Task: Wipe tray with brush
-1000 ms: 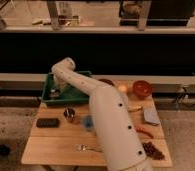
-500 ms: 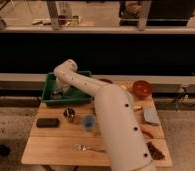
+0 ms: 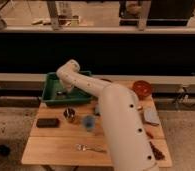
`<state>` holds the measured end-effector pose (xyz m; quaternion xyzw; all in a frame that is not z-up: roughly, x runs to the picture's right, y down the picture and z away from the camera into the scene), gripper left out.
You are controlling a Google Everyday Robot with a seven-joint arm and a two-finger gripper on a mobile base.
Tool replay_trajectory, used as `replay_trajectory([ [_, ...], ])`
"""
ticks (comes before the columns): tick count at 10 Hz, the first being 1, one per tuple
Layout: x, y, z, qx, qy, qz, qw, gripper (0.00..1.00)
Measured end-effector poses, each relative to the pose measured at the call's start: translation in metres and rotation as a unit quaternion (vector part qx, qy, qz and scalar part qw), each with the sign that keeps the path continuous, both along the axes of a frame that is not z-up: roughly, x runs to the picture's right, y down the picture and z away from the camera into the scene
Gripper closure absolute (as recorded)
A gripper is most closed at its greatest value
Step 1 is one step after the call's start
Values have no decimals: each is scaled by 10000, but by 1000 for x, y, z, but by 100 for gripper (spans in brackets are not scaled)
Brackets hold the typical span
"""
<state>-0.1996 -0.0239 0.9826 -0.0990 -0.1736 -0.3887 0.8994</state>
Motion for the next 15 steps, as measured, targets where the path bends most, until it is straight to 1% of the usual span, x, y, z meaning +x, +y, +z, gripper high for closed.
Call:
replay_trajectory([
  [6,-13,-25,29,187,-105,-118,9997,97],
  [8,-20,-32,34,261,-171,-139,9994,97],
  [10,-28,-38,35,331,-243,-149,9990,97],
  [12,-38,-42,30,386,-350,-139,9985,97],
  [13,-47,-43,26,400,-428,-143,9982,97],
  [15,-60,-39,20,361,-572,-149,9976,97],
])
